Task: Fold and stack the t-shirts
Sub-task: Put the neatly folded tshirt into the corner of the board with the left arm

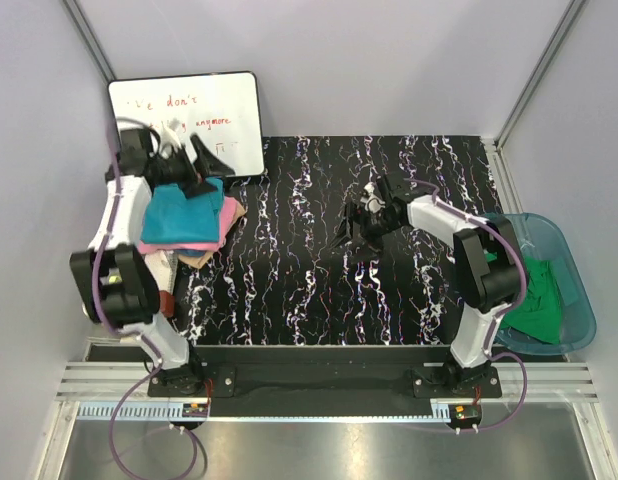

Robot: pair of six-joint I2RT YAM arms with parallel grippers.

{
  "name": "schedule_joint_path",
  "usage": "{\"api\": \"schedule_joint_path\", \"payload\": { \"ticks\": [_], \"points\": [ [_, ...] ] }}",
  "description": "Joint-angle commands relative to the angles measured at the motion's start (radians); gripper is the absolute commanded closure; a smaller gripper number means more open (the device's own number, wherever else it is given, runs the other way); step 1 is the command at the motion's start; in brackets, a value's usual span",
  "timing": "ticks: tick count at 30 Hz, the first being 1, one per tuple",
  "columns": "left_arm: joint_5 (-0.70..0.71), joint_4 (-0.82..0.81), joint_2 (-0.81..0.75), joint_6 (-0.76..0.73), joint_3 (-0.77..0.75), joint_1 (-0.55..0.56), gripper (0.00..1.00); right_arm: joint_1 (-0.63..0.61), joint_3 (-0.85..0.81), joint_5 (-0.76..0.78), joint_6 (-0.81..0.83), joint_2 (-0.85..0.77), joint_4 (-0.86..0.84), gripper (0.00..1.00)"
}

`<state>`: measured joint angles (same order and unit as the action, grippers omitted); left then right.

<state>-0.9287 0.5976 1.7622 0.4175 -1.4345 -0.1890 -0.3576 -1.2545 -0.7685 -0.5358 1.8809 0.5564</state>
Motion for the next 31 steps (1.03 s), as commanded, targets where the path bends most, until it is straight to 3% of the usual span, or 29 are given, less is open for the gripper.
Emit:
{"api": "schedule_joint_path", "payload": {
  "ticks": [1,6,11,19,25,31],
  "points": [
    [0.235,0.077,-0.220,-0.063,-0.145,0.092,0.01,0.025,-0.032,0.188,0.068,-0.136,0.037,0.01],
    [0.670,0.289,-0.234,-0.225,-0.199,0.265,0.01,0.051,-0.126,0.455,0.151,-0.212,0.143,0.00],
    [0.893,0.364,-0.205,-0.273,-0.146,0.401,0.01,0.068,-0.145,0.629,0.223,-0.295,0.174,0.00],
    [0.984,0.369,-0.144,-0.241,0.012,0.424,0.01,0.097,-0.001,0.761,0.238,-0.361,0.154,0.00],
    [1.012,0.349,-0.102,-0.260,0.060,0.425,0.01,0.146,0.160,0.736,0.198,-0.477,0.034,0.00],
    [0.992,0.329,-0.122,-0.281,0.049,0.427,0.01,0.169,0.161,0.729,0.207,-0.497,0.031,0.00]
  ]
}}
